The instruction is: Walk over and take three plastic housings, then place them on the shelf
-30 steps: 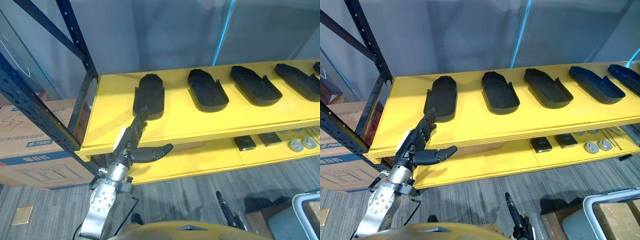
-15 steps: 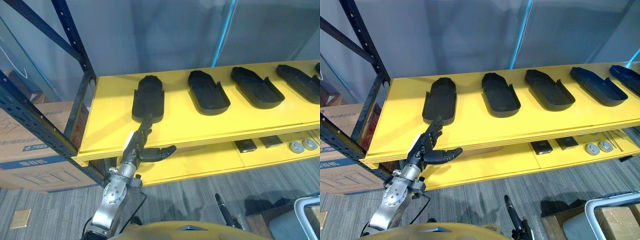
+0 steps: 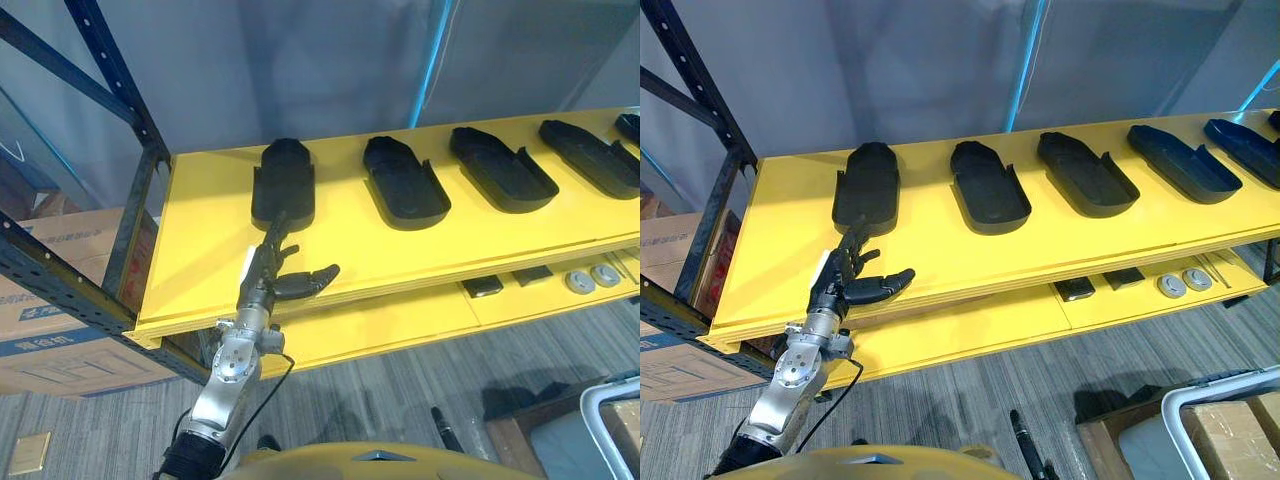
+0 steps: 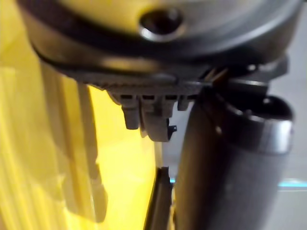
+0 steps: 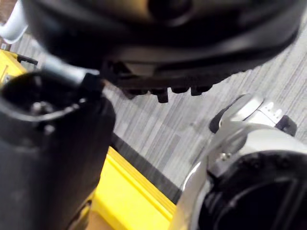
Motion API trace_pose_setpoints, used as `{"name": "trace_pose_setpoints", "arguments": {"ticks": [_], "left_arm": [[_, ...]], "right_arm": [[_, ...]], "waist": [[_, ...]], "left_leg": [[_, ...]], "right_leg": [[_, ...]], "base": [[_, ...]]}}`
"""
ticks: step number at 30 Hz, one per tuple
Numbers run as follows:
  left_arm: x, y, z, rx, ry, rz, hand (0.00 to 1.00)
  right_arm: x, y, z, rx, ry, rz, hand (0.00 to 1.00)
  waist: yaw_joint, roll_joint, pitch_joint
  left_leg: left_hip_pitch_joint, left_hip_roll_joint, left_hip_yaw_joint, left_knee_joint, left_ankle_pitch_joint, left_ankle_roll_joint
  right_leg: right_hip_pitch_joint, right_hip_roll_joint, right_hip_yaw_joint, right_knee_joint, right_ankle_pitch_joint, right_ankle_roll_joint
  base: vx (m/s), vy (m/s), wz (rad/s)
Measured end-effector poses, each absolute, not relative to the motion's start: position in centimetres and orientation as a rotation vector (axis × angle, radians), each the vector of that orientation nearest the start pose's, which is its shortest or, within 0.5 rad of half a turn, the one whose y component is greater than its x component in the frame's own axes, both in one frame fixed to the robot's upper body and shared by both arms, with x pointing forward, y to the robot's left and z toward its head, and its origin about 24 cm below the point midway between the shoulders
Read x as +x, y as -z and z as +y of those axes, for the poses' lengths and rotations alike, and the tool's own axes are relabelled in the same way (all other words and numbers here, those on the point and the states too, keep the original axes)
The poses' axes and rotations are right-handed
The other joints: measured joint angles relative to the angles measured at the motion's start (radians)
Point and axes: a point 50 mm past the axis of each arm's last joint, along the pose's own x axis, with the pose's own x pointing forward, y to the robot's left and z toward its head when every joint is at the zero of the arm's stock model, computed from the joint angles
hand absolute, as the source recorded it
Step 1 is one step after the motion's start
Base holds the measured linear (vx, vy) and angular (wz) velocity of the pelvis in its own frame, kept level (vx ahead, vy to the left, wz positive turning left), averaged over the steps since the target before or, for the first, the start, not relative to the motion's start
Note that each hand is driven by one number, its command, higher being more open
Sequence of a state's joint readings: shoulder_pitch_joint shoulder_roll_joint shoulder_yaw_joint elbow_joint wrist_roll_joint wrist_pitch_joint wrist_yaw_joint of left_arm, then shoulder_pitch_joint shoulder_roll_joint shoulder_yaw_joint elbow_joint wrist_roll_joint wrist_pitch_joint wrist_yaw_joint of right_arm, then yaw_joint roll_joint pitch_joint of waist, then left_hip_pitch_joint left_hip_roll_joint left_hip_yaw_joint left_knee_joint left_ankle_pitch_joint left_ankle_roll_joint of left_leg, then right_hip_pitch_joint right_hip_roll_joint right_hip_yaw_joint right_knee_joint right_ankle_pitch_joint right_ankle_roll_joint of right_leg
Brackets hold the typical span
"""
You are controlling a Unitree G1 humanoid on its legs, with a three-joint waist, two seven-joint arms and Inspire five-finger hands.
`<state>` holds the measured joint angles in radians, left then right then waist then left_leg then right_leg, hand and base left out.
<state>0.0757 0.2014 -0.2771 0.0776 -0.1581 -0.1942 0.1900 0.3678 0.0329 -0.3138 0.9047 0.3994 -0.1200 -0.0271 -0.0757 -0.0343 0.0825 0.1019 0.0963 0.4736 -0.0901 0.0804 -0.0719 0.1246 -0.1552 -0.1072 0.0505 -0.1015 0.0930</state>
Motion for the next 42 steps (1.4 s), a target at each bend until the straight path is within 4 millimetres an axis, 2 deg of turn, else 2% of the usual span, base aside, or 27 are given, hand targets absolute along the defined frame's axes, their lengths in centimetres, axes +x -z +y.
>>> {"name": "trace_pose_setpoints", "arguments": {"ticks": [9, 12, 18, 21, 24, 26, 28, 30, 31, 33, 34, 37, 40, 42], "left_arm": [[23.0, -2.1, 13.2, -0.057, 0.086, -0.002, 1.0], [22.8, -3.2, 12.7, -0.102, 0.128, -0.05, 1.0], [21.7, -7.5, 12.3, -0.123, 0.19, -0.288, 1.0], [21.4, -9.3, 13.0, 0.012, 0.138, -0.394, 1.0], [21.4, -10.1, 13.9, 0.154, 0.042, -0.455, 1.0], [21.6, -10.7, 15.1, 0.354, -0.055, -0.491, 1.0], [22.0, -10.9, 15.7, 0.464, -0.089, -0.482, 1.0], [22.7, -11.1, 16.0, 0.558, -0.095, -0.46, 1.0], [23.3, -11.3, 16.1, 0.604, -0.103, -0.446, 1.0], [24.2, -11.9, 16.4, 0.649, -0.111, -0.439, 1.0], [24.9, -12.7, 16.6, 0.68, -0.119, -0.452, 1.0], [27.2, -14.1, 17.5, 0.783, -0.128, -0.446, 1.0], [28.5, -14.4, 18.4, 0.869, -0.121, -0.39, 1.0], [28.7, -13.7, 18.6, 0.902, -0.093, -0.338, 1.0]], "right_arm": [[0.2, 16.1, -20.1, 0.463, 0.717, 1.048, 1.0], [-0.3, 16.2, -20.0, 0.468, 0.724, 1.059, 1.0], [-1.1, 16.3, -19.9, 0.468, 0.732, 1.083, 1.0], [-1.4, 16.2, -19.9, 0.461, 0.732, 1.079, 1.0], [-1.5, 16.2, -20.1, 0.453, 0.72, 1.082, 1.0], [-1.4, 16.2, -20.2, 0.442, 0.698, 1.088, 1.0], [-1.6, 16.3, -20.3, 0.438, 0.69, 1.097, 1.0], [-1.7, 16.3, -20.6, 0.43, 0.693, 1.1, 1.0], [-2.0, 16.3, -20.8, 0.423, 0.697, 1.108, 1.0], [-2.5, 16.2, -21.5, 0.407, 0.713, 1.121, 1.0], [-2.6, 16.2, -21.5, 0.409, 0.711, 1.124, 1.0], [-2.0, 16.3, -21.2, 0.405, 0.661, 1.139, 1.0], [-1.3, 16.4, -21.0, 0.43, 0.63, 1.138, 1.0], [-1.3, 16.4, -21.2, 0.434, 0.632, 1.142, 1.0]], "waist": [[-0.007, -0.001, 0.0], [-0.009, -0.003, 0.0], [-0.006, 0.003, -0.005], [-0.005, 0.004, -0.02], [-0.007, 0.011, -0.031], [-0.007, 0.016, -0.034], [-0.006, 0.018, -0.037], [-0.009, 0.019, -0.043], [-0.01, 0.03, -0.046], [-0.011, 0.044, -0.052], [-0.011, 0.043, -0.054], [-0.013, 0.037, -0.053], [-0.027, 0.024, -0.047], [-0.033, 0.022, -0.048]], "left_leg": [[-0.001, 0.001, 0.003, -0.001, -0.006, -0.001], [-0.007, 0.002, -0.002, 0.0, -0.004, 0.0], [-0.006, 0.021, -0.019, -0.001, -0.013, -0.001], [-0.006, 0.031, -0.024, 0.0, -0.012, -0.002], [-0.006, 0.037, -0.023, 0.0, -0.012, -0.002], [-0.009, 0.045, -0.018, -0.001, -0.009, -0.007], [-0.014, 0.048, -0.011, -0.001, -0.007, -0.01], [-0.025, 0.05, 0.005, 0.002, -0.001, -0.014], [-0.025, 0.055, 0.03, 0.0, 0.017, -0.001], [-0.022, 0.057, 0.039, 0.0, 0.036, -0.006], [-0.022, 0.055, 0.043, 0.0, 0.036, -0.006], [-0.023, 0.048, 0.05, 0.0, 0.038, 0.002], [-0.027, 0.042, 0.059, 0.0, 0.038, 0.003], [-0.028, 0.037, 0.065, 0.0, 0.034, 0.004]], "right_leg": [[-0.003, -0.003, 0.004, 0.004, 0.0, 0.001], [-0.004, -0.004, 0.003, 0.015, 0.003, 0.005], [-0.019, 0.013, 0.002, 0.057, 0.019, -0.002], [-0.02, 0.023, 0.002, 0.059, 0.029, -0.008], [-0.02, 0.029, 0.002, 0.057, 0.031, -0.011], [-0.02, 0.037, 0.002, 0.049, 0.03, -0.015], [-0.021, 0.04, -0.001, 0.034, 0.017, -0.031], [-0.038, 0.04, -0.012, 0.02, 0.011, -0.041], [-0.038, 0.041, -0.014, 0.013, 0.01, -0.033], [-0.032, 0.042, -0.017, 0.013, 0.012, -0.028], [-0.033, 0.038, -0.012, 0.013, 0.019, -0.017], [-0.04, 0.033, 0.002, 0.011, 0.03, -0.01], [-0.051, 0.029, 0.014, 0.011, 0.034, -0.006], [-0.054, 0.024, 0.02, 0.011, 0.035, -0.005]], "base": [[0.0, 0.003, -0.01], [0.03, 0.021, 0.05], [0.0, 0.003, 0.02], [-0.04, 0.003, 0.0], [-0.05, -0.007, -0.03], [-0.06, -0.026, -0.06], [-0.07, -0.049, -0.02], [-0.08, -0.039, 0.07], [-0.05, -0.014, 0.08], [0.0, 0.0, 0.0], [0.02, 0.032, -0.07], [0.01, 0.027, -0.08], [0.02, 0.025, -0.1], [0.05, 0.035, -0.08]]}}
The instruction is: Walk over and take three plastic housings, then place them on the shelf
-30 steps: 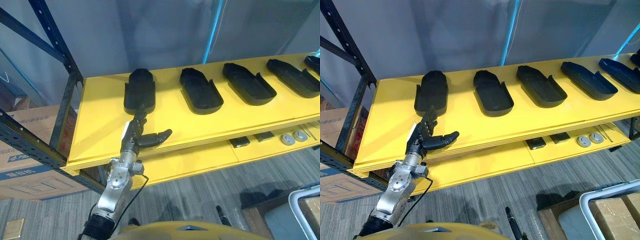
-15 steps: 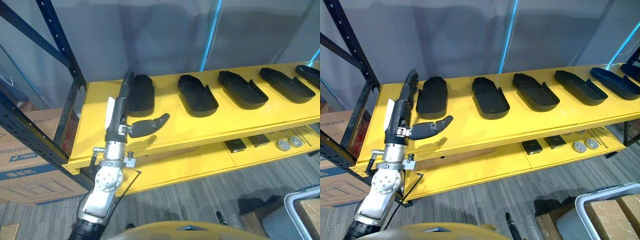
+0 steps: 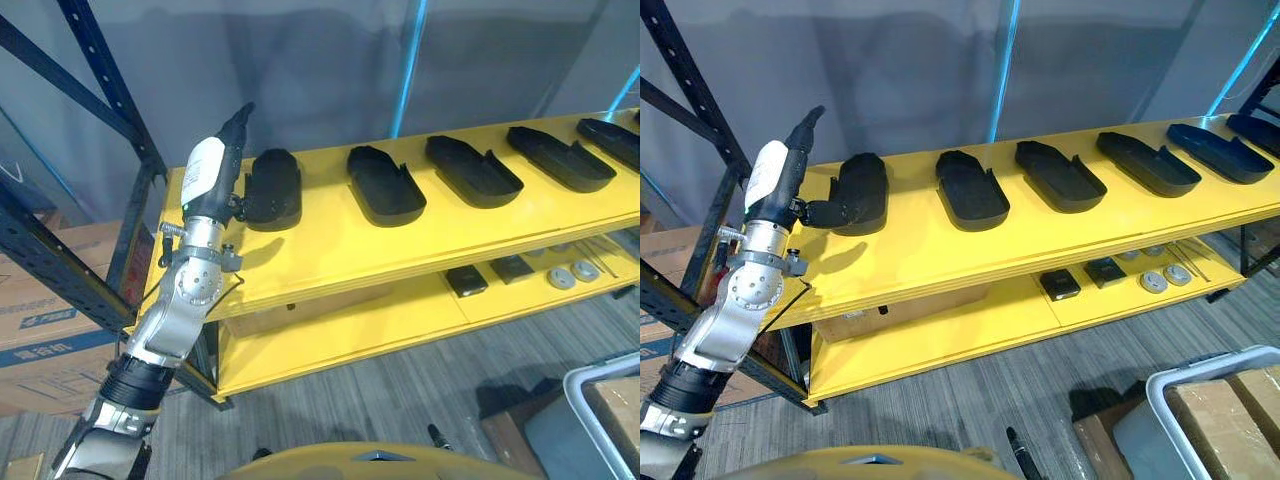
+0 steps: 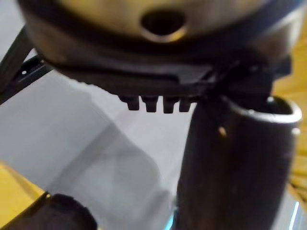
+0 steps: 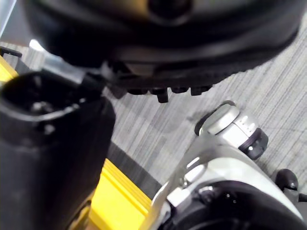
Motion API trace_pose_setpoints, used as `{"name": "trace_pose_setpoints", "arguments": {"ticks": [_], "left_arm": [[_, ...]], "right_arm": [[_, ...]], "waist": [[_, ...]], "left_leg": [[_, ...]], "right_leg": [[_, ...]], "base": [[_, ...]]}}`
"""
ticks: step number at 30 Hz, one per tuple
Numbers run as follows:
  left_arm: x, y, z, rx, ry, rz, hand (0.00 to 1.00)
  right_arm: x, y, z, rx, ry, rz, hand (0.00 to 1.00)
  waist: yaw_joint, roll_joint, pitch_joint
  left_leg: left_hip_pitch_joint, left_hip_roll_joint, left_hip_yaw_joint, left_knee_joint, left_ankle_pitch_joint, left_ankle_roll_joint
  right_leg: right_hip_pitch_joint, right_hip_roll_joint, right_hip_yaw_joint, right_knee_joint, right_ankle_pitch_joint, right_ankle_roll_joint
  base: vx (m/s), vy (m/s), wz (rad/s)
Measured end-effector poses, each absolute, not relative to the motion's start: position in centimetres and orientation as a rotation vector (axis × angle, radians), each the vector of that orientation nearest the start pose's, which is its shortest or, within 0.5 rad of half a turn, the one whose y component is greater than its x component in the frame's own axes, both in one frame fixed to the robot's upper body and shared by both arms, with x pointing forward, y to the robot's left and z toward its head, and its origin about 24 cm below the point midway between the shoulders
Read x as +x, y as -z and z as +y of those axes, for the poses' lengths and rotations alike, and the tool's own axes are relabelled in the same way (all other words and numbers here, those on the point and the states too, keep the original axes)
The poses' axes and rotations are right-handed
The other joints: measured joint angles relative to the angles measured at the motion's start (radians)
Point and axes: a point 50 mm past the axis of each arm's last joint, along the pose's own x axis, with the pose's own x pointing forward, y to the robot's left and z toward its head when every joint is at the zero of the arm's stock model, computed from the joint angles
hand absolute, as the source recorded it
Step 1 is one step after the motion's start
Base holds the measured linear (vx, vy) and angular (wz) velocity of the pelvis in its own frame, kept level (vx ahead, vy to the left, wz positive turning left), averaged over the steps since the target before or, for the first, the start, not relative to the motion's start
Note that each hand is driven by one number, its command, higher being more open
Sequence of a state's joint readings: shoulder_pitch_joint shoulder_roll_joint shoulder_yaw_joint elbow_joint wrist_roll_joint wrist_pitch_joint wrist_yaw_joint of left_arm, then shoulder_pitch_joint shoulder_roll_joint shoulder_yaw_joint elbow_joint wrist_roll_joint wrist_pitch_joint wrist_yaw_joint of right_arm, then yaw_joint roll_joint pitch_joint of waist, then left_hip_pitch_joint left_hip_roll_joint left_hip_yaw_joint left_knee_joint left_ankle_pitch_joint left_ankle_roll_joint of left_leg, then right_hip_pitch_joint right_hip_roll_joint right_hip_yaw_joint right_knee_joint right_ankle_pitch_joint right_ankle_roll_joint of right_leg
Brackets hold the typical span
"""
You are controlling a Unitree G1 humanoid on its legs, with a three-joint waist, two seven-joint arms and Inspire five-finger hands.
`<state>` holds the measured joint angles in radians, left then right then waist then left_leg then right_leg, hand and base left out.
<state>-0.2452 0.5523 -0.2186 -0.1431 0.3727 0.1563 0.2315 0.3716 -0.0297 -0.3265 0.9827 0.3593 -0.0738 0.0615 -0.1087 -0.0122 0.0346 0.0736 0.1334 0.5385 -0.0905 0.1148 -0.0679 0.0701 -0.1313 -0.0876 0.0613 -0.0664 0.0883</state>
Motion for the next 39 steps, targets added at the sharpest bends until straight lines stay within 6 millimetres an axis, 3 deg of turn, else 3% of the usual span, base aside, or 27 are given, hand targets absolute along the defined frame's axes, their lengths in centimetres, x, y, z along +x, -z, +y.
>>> {"name": "trace_pose_setpoints", "arguments": {"ticks": [4, 8, 12, 21, 27, 32, 39], "left_arm": [[29.6, -11.8, 18.5, 0.944, 0.023, -0.189, 1.0], [30.4, -11.4, 18.3, 0.965, 0.117, -0.095, 1.0], [31.0, -11.4, 18.0, 0.949, 0.217, -0.037, 1.0], [31.5, -11.6, 19.2, 0.974, 0.337, 0.102, 1.0], [32.1, -12.6, 21.0, 1.04, 0.334, 0.154, 1.0], [32.5, -13.4, 21.4, 1.063, 0.353, 0.159, 1.0], [32.7, -12.9, 22.4, 1.085, 0.371, 0.189, 1.0]], "right_arm": [[-1.5, 16.4, -21.3, 0.447, 0.63, 1.155, 1.0], [-1.6, 16.4, -21.3, 0.433, 0.61, 1.168, 1.0], [-1.7, 16.4, -21.3, 0.434, 0.609, 1.178, 1.0], [-1.6, 16.4, -21.6, 0.407, 0.591, 1.185, 1.0], [-1.8, 16.4, -21.7, 0.418, 0.607, 1.195, 1.0], [-1.5, 16.4, -21.7, 0.42, 0.601, 1.187, 1.0], [-0.5, 16.4, -21.7, 0.424, 0.576, 1.165, 1.0]], "waist": [[-0.004, 0.005, 0.001], [-0.008, 0.006, 0.001], [-0.01, 0.014, 0.0], [-0.024, 0.028, 0.004], [-0.019, 0.032, 0.021], [-0.007, 0.034, 0.023], [-0.005, 0.041, 0.041]], "left_leg": [[0.0, -0.006, 0.006, 0.0, 0.001, 0.008], [0.001, -0.012, 0.006, 0.0, 0.002, 0.008], [0.001, -0.015, 0.003, 0.0, 0.002, 0.009], [0.002, -0.015, 0.007, 0.0, 0.0, 0.008], [0.001, -0.016, 0.006, 0.0, 0.001, 0.01], [-0.015, -0.017, 0.003, 0.001, 0.002, 0.01], [-0.019, -0.017, 0.001, 0.001, 0.006, 0.017]], "right_leg": [[0.0, -0.005, 0.012, 0.003, 0.007, 0.003], [0.0, -0.005, 0.013, 0.005, 0.007, 0.003], [0.001, -0.006, 0.014, 0.008, 0.007, 0.002], [-0.018, -0.006, 0.022, 0.022, -0.004, -0.012], [-0.02, -0.007, 0.024, 0.023, -0.004, -0.011], [-0.033, -0.007, 0.021, 0.027, -0.003, -0.009], [-0.036, -0.007, 0.021, 0.04, -0.003, -0.004]], "base": [[0.07, 0.025, -0.06], [0.02, 0.005, 0.0], [0.0, 0.0, 0.0], [-0.02, 0.003, -0.02], [0.0, 0.0, 0.0], [0.03, 0.0, 0.02], [0.04, 0.005, 0.01]]}}
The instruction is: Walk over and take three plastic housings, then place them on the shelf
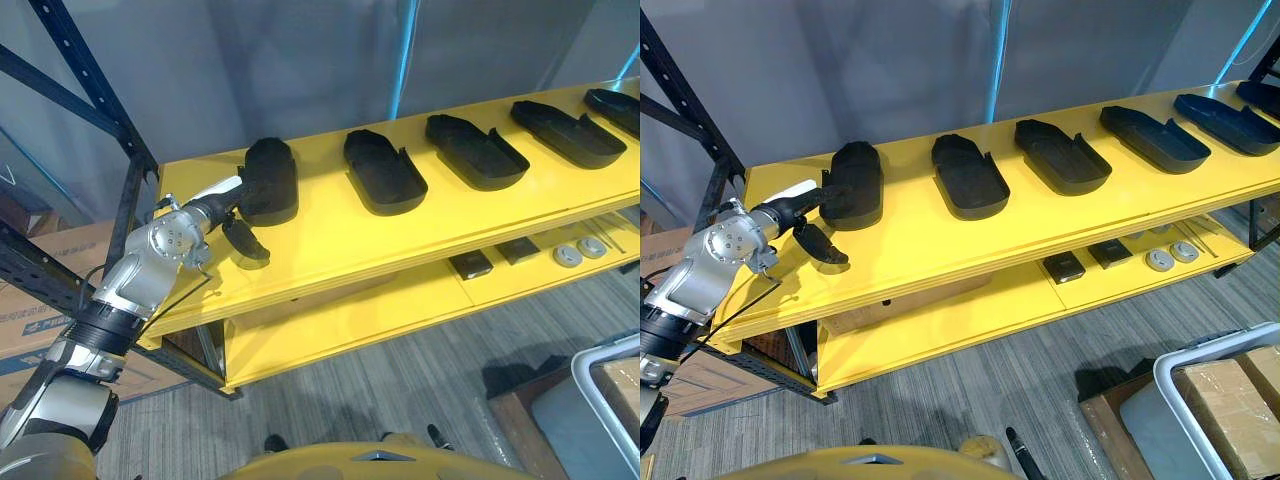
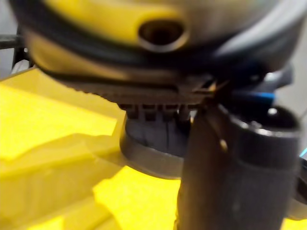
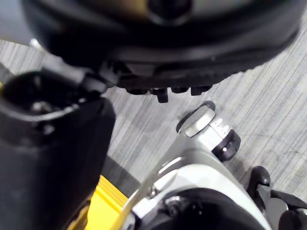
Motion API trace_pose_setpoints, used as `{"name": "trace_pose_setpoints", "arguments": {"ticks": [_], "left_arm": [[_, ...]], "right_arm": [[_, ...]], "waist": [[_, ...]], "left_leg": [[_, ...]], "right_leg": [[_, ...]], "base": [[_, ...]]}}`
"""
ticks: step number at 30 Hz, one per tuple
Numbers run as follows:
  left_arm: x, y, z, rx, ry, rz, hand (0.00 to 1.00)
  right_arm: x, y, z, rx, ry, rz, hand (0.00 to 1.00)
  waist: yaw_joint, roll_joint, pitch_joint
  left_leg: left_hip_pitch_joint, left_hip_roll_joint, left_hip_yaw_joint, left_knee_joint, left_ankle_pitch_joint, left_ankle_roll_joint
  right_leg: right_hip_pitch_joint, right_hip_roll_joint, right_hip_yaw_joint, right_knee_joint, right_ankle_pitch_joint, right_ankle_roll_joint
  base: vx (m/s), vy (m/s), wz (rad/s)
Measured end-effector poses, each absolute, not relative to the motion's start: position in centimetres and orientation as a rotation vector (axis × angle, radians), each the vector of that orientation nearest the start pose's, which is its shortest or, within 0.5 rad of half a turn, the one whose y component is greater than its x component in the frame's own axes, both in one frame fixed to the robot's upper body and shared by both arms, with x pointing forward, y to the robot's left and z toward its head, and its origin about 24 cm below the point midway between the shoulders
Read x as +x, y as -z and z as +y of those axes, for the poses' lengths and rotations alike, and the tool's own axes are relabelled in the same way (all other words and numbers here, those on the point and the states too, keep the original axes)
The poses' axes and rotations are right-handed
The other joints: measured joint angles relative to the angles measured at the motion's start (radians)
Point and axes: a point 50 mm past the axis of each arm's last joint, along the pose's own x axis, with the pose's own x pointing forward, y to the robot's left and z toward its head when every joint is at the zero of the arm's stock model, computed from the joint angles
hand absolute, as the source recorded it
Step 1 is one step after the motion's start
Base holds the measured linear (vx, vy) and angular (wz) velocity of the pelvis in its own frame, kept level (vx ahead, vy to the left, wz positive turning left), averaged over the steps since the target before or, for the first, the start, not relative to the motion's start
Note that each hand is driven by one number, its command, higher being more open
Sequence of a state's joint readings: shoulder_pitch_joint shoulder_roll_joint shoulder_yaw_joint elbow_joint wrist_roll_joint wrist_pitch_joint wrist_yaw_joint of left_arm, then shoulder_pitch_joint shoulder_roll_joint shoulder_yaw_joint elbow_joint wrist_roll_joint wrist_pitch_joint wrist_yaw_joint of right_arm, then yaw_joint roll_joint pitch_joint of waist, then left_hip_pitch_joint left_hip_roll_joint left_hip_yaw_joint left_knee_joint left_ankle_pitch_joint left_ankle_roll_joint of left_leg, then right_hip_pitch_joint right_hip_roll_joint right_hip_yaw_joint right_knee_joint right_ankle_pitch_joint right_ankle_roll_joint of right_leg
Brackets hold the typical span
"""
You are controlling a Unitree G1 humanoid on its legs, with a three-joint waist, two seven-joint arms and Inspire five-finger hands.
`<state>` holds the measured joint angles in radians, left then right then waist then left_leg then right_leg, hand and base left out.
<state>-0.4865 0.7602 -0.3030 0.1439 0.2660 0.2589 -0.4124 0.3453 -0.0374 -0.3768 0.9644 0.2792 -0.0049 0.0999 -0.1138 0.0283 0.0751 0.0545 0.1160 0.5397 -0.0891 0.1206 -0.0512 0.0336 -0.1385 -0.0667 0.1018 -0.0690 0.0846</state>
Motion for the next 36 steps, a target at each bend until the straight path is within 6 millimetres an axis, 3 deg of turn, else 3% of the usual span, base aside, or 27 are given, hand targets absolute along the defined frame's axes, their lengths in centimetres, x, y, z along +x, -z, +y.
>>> {"name": "trace_pose_setpoints", "arguments": {"ticks": [14, 36], "left_arm": [[33.2, -13.4, 21.4, 1.129, 0.519, 0.236, 1.0], [32.4, -13.9, 20.5, 1.188, 0.659, 0.245, 1.0]], "right_arm": [[0.5, 16.2, -22.0, 0.411, 0.557, 1.134, 1.0], [0.3, 16.2, -22.2, 0.415, 0.573, 1.132, 1.0]], "waist": [[0.002, 0.009, 0.022], [0.003, 0.027, 0.024]], "left_leg": [[-0.005, 0.0, -0.001, 0.0, 0.001, 0.002], [0.005, 0.0, -0.006, -0.001, 0.002, 0.001]], "right_leg": [[-0.015, -0.001, 0.0, 0.02, -0.01, -0.002], [0.001, -0.001, -0.008, 0.017, -0.01, -0.002]], "base": [[0.0, 0.0, 0.0], [0.0, 0.0, 0.0]]}}
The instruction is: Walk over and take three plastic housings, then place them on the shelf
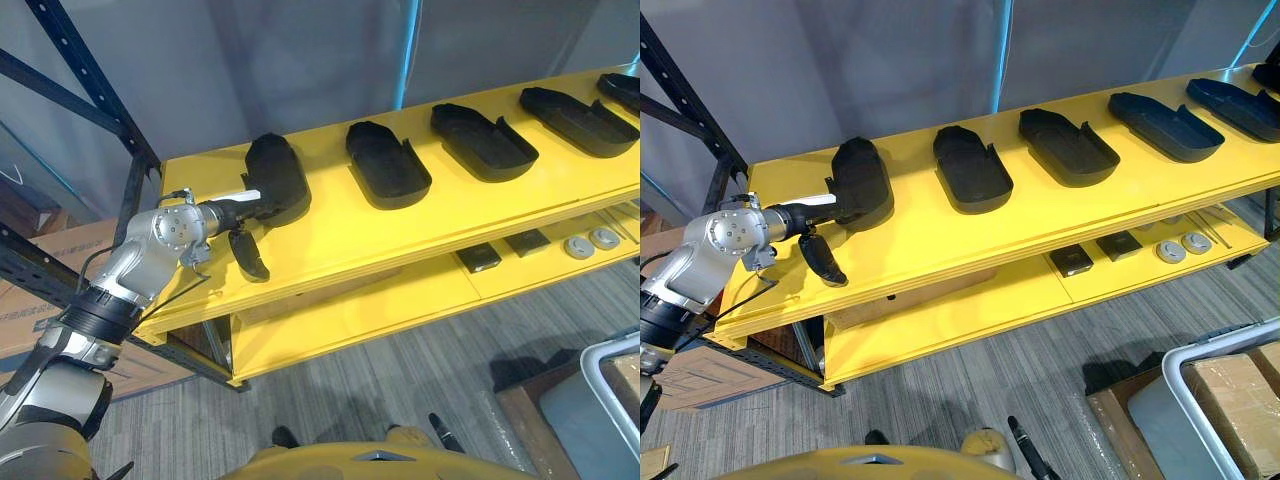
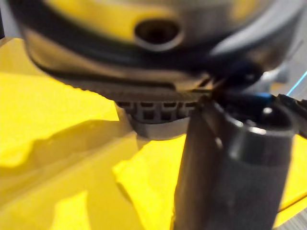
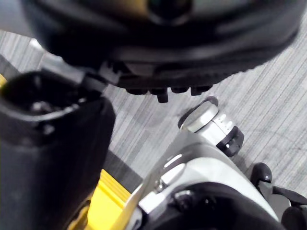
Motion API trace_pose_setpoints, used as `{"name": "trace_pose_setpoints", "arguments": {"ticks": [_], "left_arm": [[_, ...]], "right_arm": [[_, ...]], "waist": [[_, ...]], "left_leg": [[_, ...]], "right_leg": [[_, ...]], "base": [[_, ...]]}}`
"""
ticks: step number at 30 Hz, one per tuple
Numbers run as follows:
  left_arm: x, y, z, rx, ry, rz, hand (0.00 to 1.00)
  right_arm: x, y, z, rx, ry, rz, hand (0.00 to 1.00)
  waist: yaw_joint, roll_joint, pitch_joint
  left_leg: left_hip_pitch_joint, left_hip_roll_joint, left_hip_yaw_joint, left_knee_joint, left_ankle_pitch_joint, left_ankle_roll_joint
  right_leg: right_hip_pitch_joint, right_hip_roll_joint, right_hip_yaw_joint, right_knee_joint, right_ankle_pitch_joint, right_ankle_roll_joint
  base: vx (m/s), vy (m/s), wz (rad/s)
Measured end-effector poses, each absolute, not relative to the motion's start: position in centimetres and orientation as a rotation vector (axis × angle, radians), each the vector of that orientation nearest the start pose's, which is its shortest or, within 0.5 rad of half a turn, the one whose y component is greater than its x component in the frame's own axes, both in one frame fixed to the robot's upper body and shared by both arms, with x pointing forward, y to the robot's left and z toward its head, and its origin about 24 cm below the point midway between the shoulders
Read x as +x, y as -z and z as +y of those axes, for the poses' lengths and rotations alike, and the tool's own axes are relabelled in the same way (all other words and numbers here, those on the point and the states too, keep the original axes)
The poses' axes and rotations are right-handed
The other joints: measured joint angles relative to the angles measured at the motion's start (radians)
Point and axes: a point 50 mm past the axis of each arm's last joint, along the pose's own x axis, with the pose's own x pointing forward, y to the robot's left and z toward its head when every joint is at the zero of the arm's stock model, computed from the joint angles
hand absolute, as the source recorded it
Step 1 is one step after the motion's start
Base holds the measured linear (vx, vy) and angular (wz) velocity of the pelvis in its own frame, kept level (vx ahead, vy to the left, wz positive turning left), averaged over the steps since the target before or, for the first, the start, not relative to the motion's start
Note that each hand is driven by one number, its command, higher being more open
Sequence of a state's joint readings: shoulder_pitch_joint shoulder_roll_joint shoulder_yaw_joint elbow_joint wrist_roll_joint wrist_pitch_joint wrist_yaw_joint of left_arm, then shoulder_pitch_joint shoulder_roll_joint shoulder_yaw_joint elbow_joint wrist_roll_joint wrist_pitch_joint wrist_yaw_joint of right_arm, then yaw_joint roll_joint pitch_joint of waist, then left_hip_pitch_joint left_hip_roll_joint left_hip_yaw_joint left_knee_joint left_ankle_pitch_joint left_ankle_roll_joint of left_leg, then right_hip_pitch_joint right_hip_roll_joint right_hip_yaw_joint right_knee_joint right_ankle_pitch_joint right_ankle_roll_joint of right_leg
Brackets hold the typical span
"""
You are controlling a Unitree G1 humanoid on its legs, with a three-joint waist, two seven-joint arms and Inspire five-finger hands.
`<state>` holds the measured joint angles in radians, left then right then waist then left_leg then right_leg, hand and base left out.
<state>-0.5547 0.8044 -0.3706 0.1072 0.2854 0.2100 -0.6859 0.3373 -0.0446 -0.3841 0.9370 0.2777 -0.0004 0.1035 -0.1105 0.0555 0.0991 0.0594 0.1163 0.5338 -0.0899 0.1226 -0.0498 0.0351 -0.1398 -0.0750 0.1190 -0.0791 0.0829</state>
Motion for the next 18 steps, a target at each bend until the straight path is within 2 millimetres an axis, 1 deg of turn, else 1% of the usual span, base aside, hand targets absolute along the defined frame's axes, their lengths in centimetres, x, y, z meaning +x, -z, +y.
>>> {"name": "trace_pose_setpoints", "arguments": {"ticks": [3, 8, 15, 18], "left_arm": [[32.4, -14.1, 20.5, 1.208, 0.675, 0.22, 1.0], [32.0, -14.5, 21.1, 1.265, 0.701, 0.194, 1.0], [31.8, -13.7, 21.6, 1.277, 0.742, 0.177, 1.0], [31.4, -12.8, 22.1, 1.267, 0.733, 0.165, 1.0]], "right_arm": [[0.3, 16.2, -22.2, 0.419, 0.571, 1.141, 1.0], [0.3, 16.2, -22.2, 0.413, 0.565, 1.147, 1.0], [0.3, 16.2, -22.4, 0.393, 0.558, 1.154, 1.0], [0.3, 16.2, -22.6, 0.39, 0.558, 1.161, 1.0]], "waist": [[0.001, 0.0, 0.0], [0.001, 0.001, -0.001], [0.007, 0.006, -0.005], [0.007, 0.01, -0.012]], "left_leg": [[0.0, 0.0, -0.003, 0.0, 0.001, 0.0], [0.0, 0.0, -0.005, 0.0, 0.001, 0.0], [0.002, 0.0, -0.011, 0.0, 0.003, 0.0], [0.003, 0.001, -0.011, 0.0, 0.003, 0.0]], "right_leg": [[0.002, 0.0, -0.001, 0.0, 0.0, 0.0], [0.004, 0.0, -0.004, -0.001, 0.0, 0.0], [0.01, 0.0, -0.009, -0.003, 0.0, 0.0], [0.014, 0.0, -0.01, -0.007, 0.001, 0.0]], "base": [[0.0, 0.0, 0.03], [0.0, 0.0, 0.0], [0.0, 0.001, 0.01], [0.0, 0.0, 0.0]]}}
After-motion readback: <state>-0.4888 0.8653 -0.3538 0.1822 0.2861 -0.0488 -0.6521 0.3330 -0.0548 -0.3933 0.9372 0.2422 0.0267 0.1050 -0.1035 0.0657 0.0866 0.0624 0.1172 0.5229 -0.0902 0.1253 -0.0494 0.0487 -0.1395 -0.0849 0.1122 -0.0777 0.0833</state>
